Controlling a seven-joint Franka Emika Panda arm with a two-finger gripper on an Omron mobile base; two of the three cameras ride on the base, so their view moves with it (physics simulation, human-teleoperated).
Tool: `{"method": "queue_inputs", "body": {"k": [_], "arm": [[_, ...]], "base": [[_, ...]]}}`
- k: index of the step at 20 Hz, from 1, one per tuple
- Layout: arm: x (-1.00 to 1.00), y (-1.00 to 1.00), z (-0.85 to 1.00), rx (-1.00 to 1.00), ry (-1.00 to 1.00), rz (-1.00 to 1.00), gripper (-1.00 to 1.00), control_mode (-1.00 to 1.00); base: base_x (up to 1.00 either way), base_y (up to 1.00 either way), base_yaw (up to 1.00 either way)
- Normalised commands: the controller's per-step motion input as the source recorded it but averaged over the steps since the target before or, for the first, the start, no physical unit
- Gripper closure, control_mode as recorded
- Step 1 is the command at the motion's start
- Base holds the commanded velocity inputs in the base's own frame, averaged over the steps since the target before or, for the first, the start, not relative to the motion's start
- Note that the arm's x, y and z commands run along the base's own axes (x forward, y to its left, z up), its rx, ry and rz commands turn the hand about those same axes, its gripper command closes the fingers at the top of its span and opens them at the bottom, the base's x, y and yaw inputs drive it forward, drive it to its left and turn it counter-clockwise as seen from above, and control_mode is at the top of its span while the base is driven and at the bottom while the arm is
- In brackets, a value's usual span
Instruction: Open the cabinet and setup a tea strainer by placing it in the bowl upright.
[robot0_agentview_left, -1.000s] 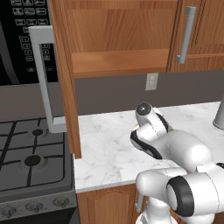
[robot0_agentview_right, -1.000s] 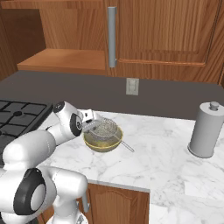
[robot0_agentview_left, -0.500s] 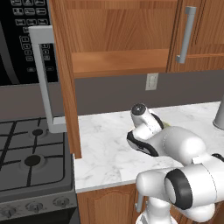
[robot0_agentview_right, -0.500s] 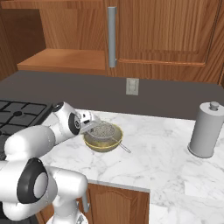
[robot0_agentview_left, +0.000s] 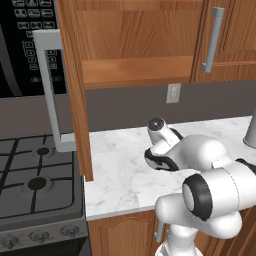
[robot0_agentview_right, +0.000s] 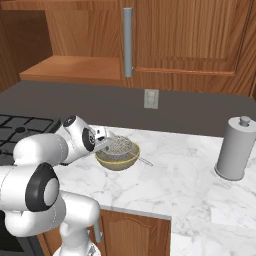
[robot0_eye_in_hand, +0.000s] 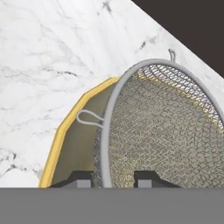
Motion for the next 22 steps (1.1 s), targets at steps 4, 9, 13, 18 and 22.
{"method": "queue_inputs", "body": {"k": [4,9,13,18,22], "arm": [[0.01,0.0,0.0,0.0,0.0,0.0,1.0,-1.0],[0.0,0.0,0.0,0.0,0.0,0.0,-1.0,-1.0],[0.0,0.0,0.0,0.0,0.0,0.0,-1.0,-1.0],[0.0,0.0,0.0,0.0,0.0,0.0,-1.0,-1.0],[0.0,0.01,0.0,0.0,0.0,0.0,-1.0,-1.0]], "base": [[0.0,0.0,0.0],[0.0,0.0,0.0],[0.0,0.0,0.0],[0.0,0.0,0.0],[0.0,0.0,0.0]]}}
